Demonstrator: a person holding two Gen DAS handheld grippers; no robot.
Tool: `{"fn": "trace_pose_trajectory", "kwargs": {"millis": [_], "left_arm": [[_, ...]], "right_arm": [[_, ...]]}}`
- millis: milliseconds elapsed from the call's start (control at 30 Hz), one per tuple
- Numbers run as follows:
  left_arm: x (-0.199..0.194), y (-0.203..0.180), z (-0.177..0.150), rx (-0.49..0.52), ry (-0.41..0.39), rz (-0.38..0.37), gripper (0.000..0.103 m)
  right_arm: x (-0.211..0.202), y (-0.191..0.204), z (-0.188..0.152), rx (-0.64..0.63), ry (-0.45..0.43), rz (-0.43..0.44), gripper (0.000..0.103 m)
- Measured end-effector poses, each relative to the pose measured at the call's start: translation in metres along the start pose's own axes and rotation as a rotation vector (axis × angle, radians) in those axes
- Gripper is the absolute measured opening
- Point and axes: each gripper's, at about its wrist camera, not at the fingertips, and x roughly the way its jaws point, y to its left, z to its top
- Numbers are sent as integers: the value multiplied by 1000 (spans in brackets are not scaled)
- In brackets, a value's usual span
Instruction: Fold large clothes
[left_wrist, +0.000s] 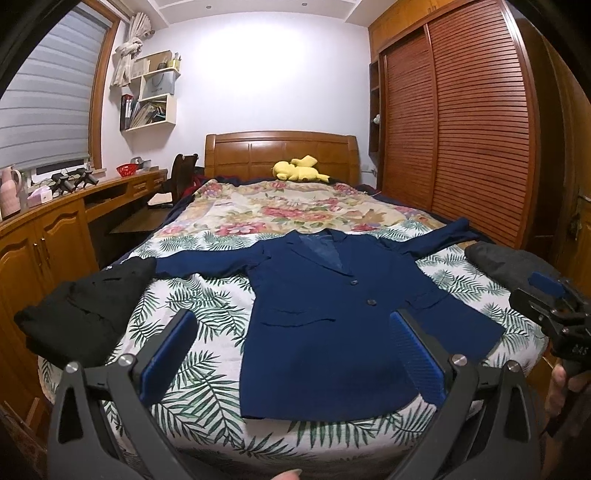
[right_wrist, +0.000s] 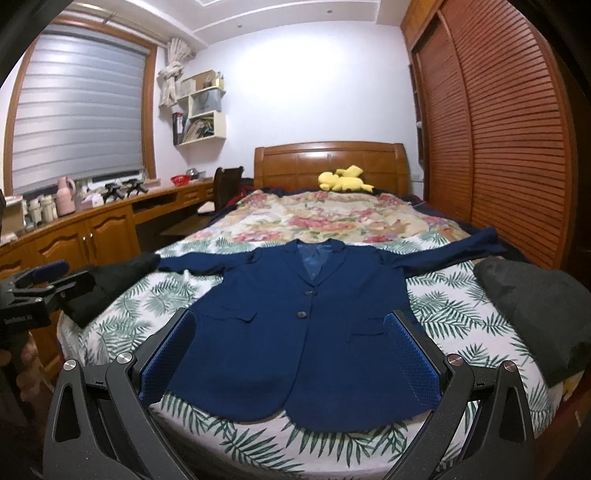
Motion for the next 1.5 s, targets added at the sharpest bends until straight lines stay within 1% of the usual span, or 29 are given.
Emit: {"fn": "trace_pose_trajectory", "kwargs": {"millis": [167,333,500,633,767,833,933,1067,1200,1333,1433,1500], "left_arm": [[16,14,-1,-13,24,4,103],[33,27,-7,-18,48,21,103],[61,39,-22,-26,125,55,103],[77,43,-29,-22,160,95,103],[92,49,-33,-17,188,148,103],[99,54,-33,-22,198,156,103],[113,67,-33,-39,222,147,103],[138,83,-32,-36,290,146,103],[169,105,-26,-82,329,112,103],[200,123,-16,-104,339,61,103],[223,138,-5,-117,342,68,103],[237,149,2,-122,343,54,103]], "right_arm": [[30,-2,3,-8,11,33,103],[63,-1,-4,-3,37,82,103],[107,4,-6,-39,50,138,103],[145,8,8,-43,56,187,103],[182,19,27,-88,51,223,103],[202,26,34,-111,63,237,103],[238,36,37,-158,88,234,103],[276,36,22,-192,163,218,103],[296,30,7,-214,215,209,103],[309,27,6,-227,240,204,103],[316,24,2,-221,261,207,103],[320,22,-3,-218,282,203,103]]}}
